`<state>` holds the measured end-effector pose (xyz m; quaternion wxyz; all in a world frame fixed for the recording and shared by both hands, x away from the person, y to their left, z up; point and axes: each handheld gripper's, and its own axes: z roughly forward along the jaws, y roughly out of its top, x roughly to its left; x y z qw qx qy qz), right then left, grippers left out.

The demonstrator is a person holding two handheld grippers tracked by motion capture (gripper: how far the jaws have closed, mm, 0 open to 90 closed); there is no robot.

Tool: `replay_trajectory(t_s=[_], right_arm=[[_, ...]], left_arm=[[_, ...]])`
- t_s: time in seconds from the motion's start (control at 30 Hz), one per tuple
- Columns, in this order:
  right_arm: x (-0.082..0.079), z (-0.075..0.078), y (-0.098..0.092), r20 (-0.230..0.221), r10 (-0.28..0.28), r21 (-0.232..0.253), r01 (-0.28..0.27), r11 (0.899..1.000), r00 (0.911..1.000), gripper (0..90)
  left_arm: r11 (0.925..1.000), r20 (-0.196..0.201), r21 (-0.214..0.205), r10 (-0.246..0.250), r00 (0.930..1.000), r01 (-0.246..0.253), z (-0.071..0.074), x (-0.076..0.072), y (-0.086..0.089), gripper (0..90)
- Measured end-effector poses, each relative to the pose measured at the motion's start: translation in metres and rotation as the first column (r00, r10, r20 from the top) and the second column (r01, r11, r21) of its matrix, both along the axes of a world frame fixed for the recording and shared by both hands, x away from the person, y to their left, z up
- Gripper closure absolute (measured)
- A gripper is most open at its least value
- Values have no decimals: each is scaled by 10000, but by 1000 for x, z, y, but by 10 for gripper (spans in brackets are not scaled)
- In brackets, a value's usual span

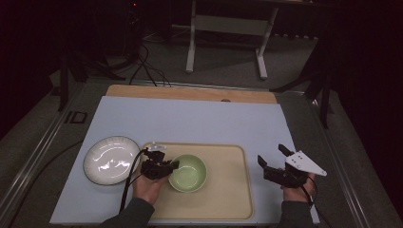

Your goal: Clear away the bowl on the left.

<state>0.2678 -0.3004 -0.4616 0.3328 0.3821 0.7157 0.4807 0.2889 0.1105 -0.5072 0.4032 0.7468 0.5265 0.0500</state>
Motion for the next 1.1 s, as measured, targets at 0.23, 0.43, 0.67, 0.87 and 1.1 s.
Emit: replay_trajectory(t_s=[0.23,0.43,0.67,0.87,1.1], right_arm=[[0,0,0,-18,3,-6,-3,10000,10000,140],[0,0,0,-29,28,-24,-28,10000,10000,140],[0,0,0,-30,27,-26,-27,10000,10000,140],[0,0,0,-8,7,11,-7,10000,10000,140],[-1,0,0,-7,6,34,-6,10000,10000,140]], left_arm=[[9999,-72,60,-107,9999,107,-2,1,-1,823],[9999,-217,-26,-102,9997,101,-6,3,-1,818],[9996,-235,-260,-104,9997,98,-6,4,1,664],[9998,65,-195,-27,10000,29,2,2,6,539],[9997,767,237,-88,9970,70,17,-4,13,457]])
